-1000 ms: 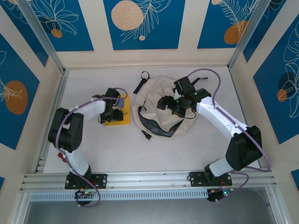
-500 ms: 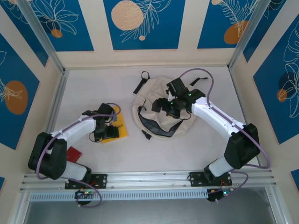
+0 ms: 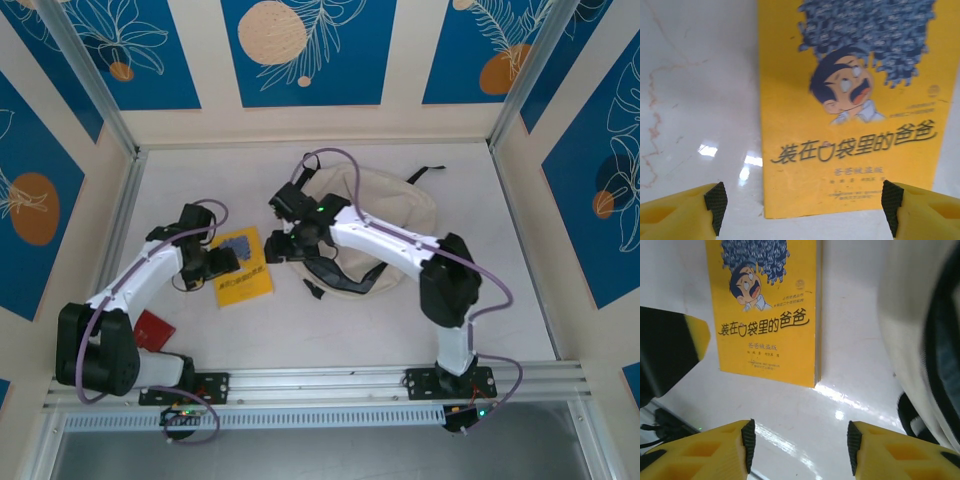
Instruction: Pack the student bag
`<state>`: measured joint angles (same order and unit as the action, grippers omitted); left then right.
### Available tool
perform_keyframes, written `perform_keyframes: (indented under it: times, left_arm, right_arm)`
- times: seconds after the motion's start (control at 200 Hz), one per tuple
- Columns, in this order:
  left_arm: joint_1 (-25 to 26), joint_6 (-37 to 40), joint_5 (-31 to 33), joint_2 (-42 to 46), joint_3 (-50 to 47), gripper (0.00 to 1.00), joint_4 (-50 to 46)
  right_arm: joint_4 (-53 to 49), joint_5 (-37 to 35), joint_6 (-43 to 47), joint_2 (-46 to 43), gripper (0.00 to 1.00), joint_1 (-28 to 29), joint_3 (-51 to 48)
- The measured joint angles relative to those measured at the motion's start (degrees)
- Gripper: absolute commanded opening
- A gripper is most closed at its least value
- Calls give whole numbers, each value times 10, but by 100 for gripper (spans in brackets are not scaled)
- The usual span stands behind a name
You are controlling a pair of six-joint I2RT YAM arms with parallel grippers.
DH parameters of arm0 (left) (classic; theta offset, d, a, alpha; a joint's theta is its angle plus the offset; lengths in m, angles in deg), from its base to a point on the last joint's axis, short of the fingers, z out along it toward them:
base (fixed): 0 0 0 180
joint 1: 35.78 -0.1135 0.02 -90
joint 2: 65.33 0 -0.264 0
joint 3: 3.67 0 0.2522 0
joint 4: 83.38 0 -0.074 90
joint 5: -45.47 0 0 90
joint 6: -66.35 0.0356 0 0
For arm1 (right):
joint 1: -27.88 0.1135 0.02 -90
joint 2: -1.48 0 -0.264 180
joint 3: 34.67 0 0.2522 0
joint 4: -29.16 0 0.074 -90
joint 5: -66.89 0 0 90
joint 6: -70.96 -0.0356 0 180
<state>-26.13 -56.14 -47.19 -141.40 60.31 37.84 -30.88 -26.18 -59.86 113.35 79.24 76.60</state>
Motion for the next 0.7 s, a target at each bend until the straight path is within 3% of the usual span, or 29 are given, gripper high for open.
perform_keyframes:
  times: [0.41,0.7]
  left_arm:
    - [-63,-7,-82,13,-73,81,50]
    - [-68,-6,-106,7,-87,78,77]
  right_arm:
    - [-85,5,86,221,51,-2,217]
    - [-128,24,122,283,49,-8,252]
